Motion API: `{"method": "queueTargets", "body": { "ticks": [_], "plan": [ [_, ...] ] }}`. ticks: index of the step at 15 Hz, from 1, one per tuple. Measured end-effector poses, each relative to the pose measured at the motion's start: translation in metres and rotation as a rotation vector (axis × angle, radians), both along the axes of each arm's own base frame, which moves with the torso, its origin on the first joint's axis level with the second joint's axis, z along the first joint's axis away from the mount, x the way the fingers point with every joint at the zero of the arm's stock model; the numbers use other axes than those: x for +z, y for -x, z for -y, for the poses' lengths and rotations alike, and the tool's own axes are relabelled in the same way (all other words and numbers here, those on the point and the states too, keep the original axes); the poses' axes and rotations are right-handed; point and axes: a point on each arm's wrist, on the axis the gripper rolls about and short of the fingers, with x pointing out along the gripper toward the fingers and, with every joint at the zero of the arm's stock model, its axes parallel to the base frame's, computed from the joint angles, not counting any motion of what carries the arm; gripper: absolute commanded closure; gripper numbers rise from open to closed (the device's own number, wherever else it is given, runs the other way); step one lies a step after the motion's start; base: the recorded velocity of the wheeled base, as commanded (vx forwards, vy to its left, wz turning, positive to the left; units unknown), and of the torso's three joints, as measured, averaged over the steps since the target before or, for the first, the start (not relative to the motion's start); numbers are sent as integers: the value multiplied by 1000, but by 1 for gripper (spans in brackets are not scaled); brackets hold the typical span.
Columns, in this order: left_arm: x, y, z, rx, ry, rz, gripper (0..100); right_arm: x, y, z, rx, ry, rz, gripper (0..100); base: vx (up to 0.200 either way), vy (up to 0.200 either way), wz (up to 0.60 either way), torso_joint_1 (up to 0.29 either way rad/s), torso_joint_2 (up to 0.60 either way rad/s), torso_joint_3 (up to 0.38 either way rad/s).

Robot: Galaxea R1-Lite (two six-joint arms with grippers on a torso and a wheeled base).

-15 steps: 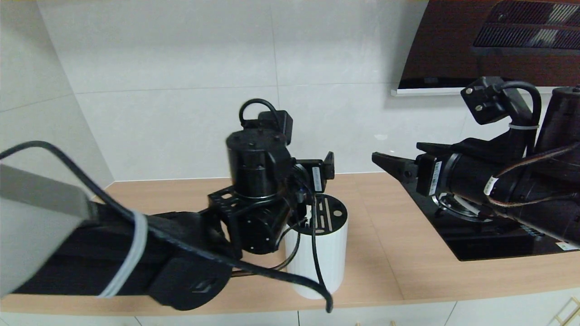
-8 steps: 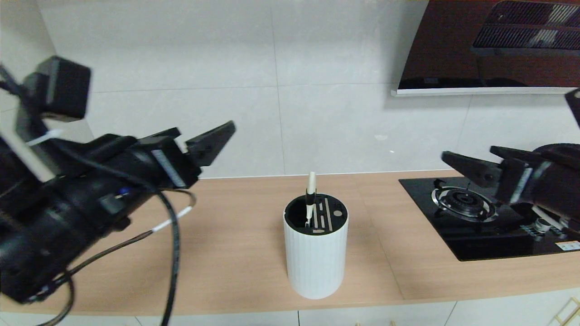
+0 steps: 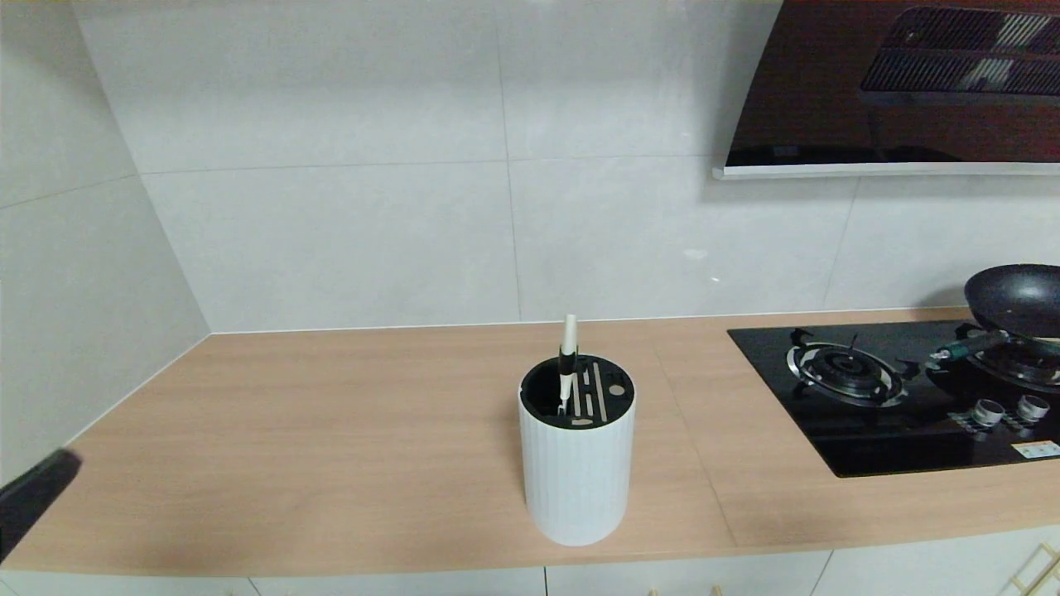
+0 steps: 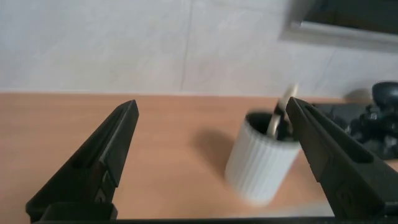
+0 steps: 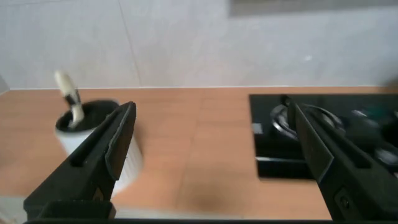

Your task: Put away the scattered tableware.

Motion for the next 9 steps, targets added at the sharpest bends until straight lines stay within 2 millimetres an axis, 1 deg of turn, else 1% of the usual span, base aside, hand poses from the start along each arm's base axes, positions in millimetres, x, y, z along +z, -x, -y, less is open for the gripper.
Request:
{"method": "queueTargets", "body": {
  "ticks": [2,3,4,6,9],
  "plan": [
    [-16,34,-11,2,-9,22,0,-18,36,4,0,9,-53,0,0,0,0,0,0,0],
    [-23,48,-14,30,-17,50,0,-28,52,6,-1,13,-68,0,0,0,0,0,0,0],
    [-29,57,-15,85,-26,73,0,-34,63,6,-13,15,-54,0,0,0,0,0,0,0],
    [-35,68,-15,165,-29,109,0,-42,76,5,-39,27,12,0,0,0,0,0,0,0],
    [-49,77,-10,279,-41,147,0,-70,76,5,-138,95,23,0,0,0,0,0,0,0]
  ]
}}
